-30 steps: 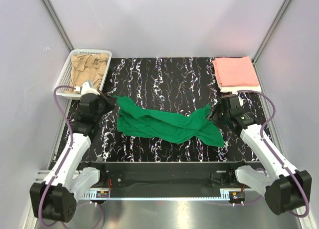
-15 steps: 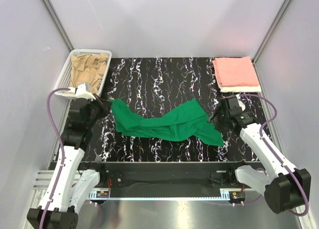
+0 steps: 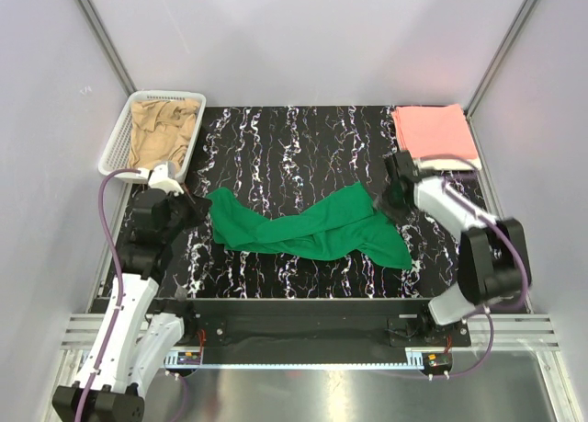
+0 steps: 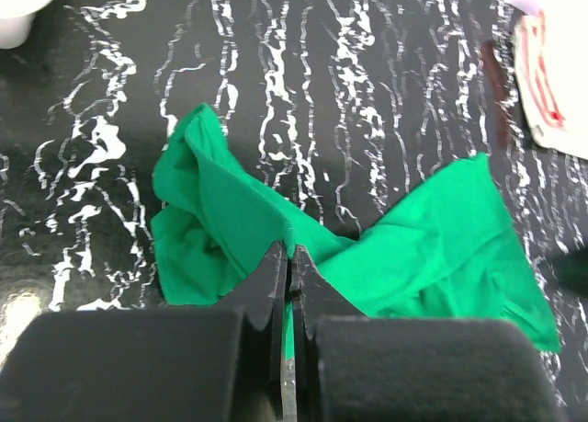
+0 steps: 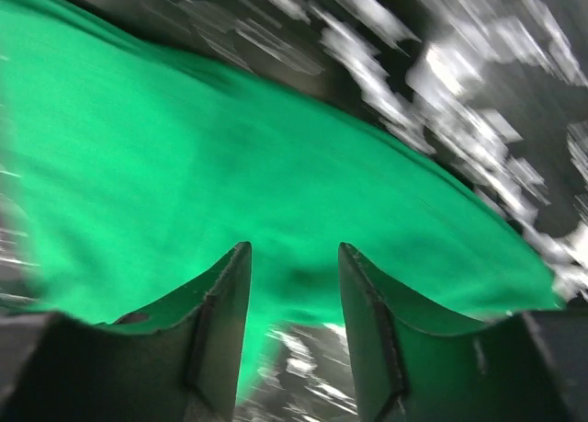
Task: Fold and stack the t-shirts
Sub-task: Flatten the tshirt out
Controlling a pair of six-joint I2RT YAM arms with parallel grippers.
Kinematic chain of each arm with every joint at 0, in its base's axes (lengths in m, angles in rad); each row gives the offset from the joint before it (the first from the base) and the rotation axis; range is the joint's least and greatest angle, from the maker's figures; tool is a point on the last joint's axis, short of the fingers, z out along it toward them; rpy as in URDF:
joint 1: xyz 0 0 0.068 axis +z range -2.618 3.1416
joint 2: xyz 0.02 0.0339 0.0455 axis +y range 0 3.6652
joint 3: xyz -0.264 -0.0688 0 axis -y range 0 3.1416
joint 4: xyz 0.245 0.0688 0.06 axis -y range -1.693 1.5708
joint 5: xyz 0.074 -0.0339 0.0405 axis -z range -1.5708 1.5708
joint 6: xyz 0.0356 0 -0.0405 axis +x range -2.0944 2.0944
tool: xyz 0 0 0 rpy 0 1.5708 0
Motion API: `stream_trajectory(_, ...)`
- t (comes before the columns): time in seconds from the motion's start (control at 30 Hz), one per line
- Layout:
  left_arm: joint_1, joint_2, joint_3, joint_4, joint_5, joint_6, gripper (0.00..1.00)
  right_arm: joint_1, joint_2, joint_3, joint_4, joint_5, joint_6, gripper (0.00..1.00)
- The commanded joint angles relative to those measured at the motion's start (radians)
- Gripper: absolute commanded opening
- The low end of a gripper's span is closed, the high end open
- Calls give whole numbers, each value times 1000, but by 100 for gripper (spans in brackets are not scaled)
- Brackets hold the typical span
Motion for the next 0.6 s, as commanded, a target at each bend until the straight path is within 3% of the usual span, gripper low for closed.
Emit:
stream_trajectory(0.0, 5, -22, -6, 62, 74, 6, 0, -3, 148, 300, -1, 45, -50, 49)
stream_trajectory(0.07, 7, -28, -3, 61, 72, 12, 0, -1, 196, 336, -24, 34, -48, 49)
stream_trajectory(0.27, 7, -7, 0, 67, 101, 4, 0, -1, 167, 166, 112, 83, 17, 49)
stream_trajectory(0.4, 7, 18, 2, 77, 137, -3, 0, 0, 129, 114, 160, 77, 33, 31)
stream_trajectory(0.57, 8, 7, -1, 81, 138, -5, 0, -1, 150, 105, 172, 80, 37, 31)
